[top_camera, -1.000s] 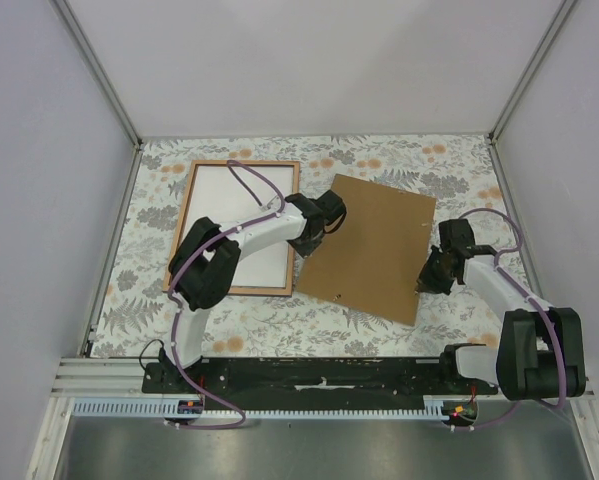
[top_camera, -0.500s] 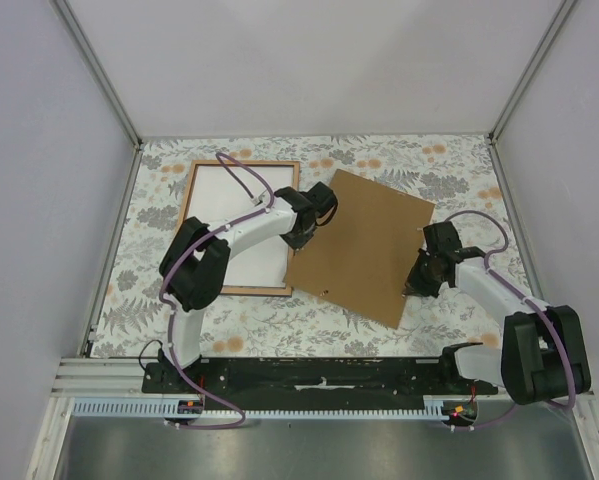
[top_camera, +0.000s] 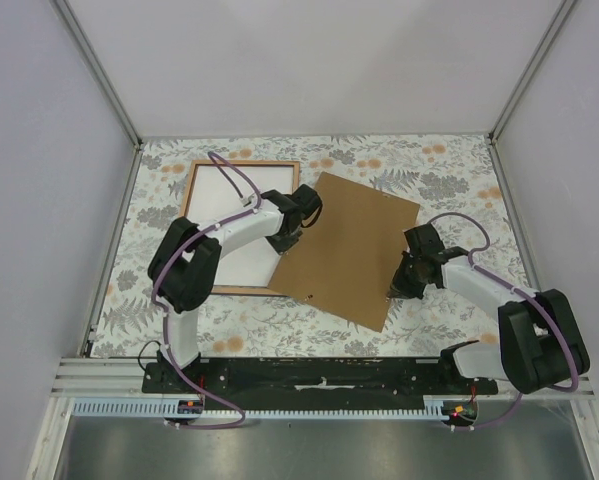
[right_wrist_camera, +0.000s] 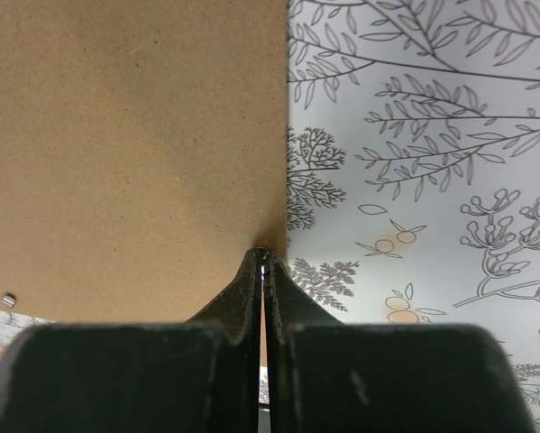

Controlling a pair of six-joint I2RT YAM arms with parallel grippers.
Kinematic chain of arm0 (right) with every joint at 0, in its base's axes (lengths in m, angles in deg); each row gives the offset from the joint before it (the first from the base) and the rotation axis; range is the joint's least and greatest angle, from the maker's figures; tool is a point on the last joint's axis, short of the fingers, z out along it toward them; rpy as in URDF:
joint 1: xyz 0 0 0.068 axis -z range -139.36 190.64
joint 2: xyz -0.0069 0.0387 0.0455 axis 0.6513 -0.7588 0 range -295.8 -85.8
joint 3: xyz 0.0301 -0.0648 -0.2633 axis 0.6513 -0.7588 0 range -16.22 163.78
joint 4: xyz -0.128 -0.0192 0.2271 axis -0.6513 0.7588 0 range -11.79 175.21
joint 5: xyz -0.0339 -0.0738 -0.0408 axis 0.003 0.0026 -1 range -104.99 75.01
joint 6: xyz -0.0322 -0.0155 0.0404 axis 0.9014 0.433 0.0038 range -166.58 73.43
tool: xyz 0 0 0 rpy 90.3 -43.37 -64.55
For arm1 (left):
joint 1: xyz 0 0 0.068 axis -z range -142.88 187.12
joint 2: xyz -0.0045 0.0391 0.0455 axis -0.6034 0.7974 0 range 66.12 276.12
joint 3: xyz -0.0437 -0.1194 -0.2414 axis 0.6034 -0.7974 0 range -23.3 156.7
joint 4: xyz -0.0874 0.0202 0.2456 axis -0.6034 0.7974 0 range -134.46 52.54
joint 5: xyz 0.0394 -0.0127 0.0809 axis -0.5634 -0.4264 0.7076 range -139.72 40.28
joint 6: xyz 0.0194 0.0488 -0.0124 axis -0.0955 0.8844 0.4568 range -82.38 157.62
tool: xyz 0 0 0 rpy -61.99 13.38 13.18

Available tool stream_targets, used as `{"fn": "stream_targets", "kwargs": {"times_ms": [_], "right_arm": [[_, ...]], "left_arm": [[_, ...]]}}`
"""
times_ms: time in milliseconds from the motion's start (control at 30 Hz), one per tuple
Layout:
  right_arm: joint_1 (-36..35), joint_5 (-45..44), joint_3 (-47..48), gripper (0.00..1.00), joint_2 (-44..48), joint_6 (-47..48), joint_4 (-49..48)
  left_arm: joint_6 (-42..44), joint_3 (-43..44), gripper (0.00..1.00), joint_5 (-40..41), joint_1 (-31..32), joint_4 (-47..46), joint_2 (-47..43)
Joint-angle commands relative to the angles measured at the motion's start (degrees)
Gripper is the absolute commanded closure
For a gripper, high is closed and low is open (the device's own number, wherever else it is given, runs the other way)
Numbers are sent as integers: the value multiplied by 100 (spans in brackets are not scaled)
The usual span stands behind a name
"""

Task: Put the photo into the frame
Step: Move the backboard to the center of the board.

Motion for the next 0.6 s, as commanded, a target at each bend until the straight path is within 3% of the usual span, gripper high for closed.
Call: {"fn": "stream_targets", "kwargs": {"times_ms": [0,100,267,333,567], "right_arm": [[-131,60,191,100,-127,-213,-346],[-140,33,200,100,-179,-187,-337],[-140,7,217,100,-232,-107,-337],[-140,-2,235,100,-267,-99,-346],[-139,-81,332,100,-399,68,-355]], "left_arm": [[780,-60,98,15,-32,-351,-447],[1255,-157,89,-37,-94,-606,-561],[2160,-621,51,-143,-357,-1124,-973],[2520,-998,43,-309,-550,-1484,-1280],[4611,-1712,37,-2268,-1096,-2830,-1836]]}}
